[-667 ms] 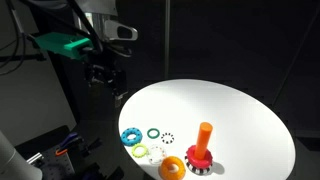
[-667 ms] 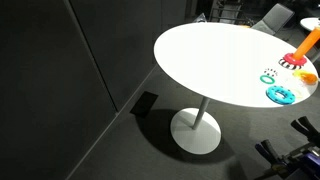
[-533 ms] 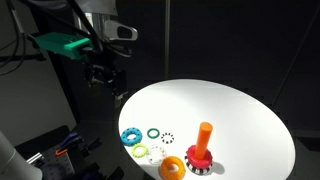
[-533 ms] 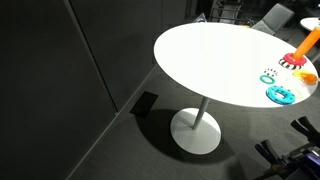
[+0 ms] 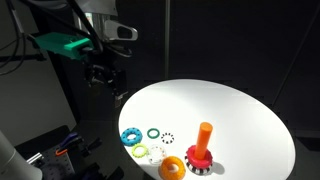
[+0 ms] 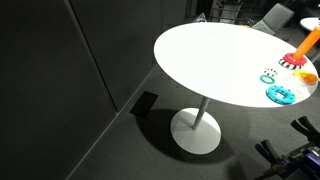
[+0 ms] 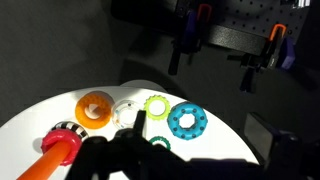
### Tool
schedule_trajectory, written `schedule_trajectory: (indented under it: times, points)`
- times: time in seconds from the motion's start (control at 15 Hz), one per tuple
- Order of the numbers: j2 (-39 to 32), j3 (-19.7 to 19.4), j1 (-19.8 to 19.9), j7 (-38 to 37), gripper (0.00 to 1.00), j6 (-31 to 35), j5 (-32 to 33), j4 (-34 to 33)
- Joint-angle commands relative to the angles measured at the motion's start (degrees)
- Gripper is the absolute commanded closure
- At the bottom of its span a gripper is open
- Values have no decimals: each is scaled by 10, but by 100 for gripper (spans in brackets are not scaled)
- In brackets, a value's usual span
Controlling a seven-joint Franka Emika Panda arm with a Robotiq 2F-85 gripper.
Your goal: Pick up the blue ring from the table and put it on the ring holder
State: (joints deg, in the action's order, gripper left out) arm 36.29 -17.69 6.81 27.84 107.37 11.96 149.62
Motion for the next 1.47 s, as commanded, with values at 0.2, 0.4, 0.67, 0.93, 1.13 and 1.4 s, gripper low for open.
schedule_trajectory:
  times: [0.2,0.4,0.67,0.93,1.13,1.4]
  points:
    - [-40,17,-9,-20,0,19,-12,-15]
    - [-71,38,-22,-34,0,44,-17,-19]
    - [-112,68,-39,-57,0,85,-24,-18]
    - [-149,89,-49,-82,0,127,-38,-9]
    - [-174,98,-53,-94,0,157,-56,-2]
    - [-205,111,-55,-107,0,198,-72,6]
